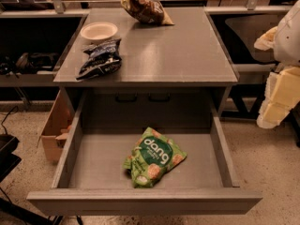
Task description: Pick green rice chip bag from top drawer and place on counter
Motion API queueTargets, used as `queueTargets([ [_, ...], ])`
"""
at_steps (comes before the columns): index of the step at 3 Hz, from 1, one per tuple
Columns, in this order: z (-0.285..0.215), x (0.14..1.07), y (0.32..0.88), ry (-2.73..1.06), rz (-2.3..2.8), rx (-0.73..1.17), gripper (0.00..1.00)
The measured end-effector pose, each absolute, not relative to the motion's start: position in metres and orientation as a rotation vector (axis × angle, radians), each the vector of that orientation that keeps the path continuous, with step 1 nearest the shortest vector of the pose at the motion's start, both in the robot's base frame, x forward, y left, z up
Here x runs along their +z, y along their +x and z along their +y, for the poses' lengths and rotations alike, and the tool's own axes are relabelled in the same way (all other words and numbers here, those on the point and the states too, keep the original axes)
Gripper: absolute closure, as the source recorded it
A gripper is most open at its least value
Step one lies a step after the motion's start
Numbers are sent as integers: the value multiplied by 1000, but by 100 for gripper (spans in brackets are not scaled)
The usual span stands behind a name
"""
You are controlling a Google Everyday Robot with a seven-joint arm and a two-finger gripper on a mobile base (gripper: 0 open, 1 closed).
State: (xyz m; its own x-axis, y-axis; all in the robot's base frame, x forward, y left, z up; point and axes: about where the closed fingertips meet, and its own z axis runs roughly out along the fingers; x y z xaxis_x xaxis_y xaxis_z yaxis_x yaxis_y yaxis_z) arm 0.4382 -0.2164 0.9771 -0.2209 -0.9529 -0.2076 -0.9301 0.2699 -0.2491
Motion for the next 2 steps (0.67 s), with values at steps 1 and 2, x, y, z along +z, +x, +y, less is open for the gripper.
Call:
queueTargets([
  [1,-216,975,439,-1736,2225,-106,0],
  [2,-210,960,445,-1824,2199,-137,0],
])
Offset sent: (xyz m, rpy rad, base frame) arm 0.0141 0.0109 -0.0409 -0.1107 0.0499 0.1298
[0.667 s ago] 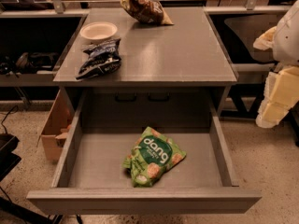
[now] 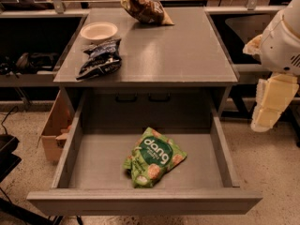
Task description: Pick green rice chip bag from top drawer and place on counter
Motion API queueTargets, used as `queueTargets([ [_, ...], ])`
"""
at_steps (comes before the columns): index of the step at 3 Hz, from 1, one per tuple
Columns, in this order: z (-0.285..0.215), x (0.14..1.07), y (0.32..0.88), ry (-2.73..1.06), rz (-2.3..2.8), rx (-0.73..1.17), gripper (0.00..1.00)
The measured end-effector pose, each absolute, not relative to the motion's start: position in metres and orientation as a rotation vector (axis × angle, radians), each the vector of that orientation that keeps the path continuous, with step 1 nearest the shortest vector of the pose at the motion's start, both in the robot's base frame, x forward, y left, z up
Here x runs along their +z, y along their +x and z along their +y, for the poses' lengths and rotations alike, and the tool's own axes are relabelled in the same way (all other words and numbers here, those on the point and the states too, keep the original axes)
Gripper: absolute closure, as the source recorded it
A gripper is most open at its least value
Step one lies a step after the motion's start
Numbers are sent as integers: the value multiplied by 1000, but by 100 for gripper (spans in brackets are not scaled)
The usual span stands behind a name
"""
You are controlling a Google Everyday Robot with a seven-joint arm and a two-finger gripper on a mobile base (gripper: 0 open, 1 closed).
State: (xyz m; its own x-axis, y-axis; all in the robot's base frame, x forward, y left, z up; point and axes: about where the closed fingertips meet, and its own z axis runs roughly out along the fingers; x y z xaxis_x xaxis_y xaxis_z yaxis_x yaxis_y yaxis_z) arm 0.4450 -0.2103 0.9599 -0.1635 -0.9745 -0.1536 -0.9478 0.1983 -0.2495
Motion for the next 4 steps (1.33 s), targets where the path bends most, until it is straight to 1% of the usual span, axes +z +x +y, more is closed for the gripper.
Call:
queueTargets([
  [1,-208,902,458,-1953,2125,-61,0],
  [2,-200,832,479,-2156,1993,-30,0],
  [3,-189,785,494,-2279,1889,-1,0],
  [4,-187,774,498,-2307,1863,8,0],
])
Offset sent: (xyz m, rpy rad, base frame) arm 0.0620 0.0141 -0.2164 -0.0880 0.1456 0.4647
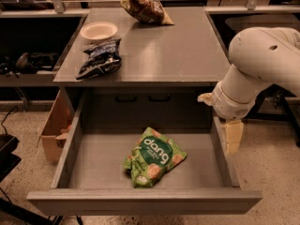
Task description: Pick green rice chip bag from top drawer and place on counter
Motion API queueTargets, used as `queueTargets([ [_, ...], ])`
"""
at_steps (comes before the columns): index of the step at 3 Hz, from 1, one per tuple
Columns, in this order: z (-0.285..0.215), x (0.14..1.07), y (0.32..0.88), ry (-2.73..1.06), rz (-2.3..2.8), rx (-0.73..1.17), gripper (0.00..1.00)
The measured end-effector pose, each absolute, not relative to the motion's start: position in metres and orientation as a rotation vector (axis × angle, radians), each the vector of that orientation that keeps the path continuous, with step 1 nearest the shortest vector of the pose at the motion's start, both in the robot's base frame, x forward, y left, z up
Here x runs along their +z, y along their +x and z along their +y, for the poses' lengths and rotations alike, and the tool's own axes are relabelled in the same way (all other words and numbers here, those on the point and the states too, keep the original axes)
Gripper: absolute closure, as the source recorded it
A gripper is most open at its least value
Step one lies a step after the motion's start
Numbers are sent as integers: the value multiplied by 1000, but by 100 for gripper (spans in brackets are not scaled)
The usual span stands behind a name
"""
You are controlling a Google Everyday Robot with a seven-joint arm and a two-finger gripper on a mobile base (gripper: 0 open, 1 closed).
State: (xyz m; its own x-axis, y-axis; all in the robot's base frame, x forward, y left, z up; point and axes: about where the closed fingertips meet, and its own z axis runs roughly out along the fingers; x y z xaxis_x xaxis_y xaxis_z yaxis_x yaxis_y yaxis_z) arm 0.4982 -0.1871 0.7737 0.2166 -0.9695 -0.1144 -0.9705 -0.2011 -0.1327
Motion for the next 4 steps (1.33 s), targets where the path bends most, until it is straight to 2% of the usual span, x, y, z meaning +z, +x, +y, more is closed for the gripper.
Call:
queueTargets([
  [1,-185,771,495,-2313,1823,27,0],
  [2,-141,731,487,-2384,1631,153,0],
  [4,-34,665,483,-2503,1221,223,0],
])
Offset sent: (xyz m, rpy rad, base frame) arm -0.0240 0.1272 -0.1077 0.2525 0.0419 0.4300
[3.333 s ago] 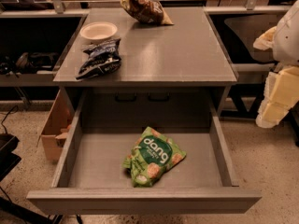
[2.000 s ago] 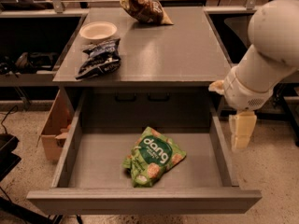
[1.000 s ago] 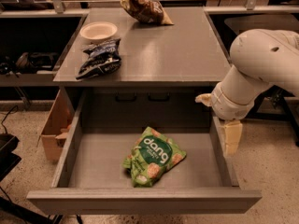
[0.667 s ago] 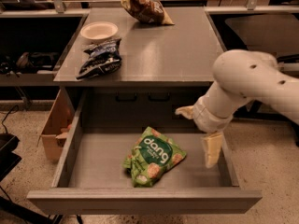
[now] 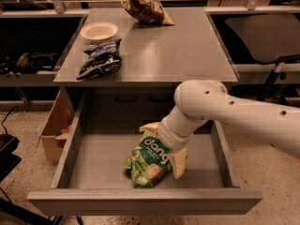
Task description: Pick green rice chip bag from top drawer and place on counter
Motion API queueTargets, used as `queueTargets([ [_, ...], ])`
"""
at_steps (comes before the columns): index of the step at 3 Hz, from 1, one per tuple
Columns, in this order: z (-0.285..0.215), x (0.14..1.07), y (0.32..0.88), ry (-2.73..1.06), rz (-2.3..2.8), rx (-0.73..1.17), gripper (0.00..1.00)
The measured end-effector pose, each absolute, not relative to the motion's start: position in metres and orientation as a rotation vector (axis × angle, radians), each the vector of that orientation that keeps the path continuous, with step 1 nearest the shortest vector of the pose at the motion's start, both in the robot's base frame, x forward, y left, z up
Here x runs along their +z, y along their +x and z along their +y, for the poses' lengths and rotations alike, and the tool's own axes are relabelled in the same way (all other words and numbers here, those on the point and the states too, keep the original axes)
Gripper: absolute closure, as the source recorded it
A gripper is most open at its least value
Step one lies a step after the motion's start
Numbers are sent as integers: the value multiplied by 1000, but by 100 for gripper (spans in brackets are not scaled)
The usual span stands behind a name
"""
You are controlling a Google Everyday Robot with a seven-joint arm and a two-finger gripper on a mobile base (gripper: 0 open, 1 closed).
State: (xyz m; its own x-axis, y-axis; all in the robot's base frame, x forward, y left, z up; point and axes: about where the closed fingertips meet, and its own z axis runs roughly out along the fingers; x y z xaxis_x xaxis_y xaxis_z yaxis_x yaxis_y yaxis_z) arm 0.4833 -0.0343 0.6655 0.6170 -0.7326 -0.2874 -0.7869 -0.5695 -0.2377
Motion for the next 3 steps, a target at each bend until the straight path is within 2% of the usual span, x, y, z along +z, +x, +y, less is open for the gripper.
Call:
queueTargets([
  [1,2,639,485,-2519,1118,216,18],
  [3,34,633,490,-2524,1043,219,64],
])
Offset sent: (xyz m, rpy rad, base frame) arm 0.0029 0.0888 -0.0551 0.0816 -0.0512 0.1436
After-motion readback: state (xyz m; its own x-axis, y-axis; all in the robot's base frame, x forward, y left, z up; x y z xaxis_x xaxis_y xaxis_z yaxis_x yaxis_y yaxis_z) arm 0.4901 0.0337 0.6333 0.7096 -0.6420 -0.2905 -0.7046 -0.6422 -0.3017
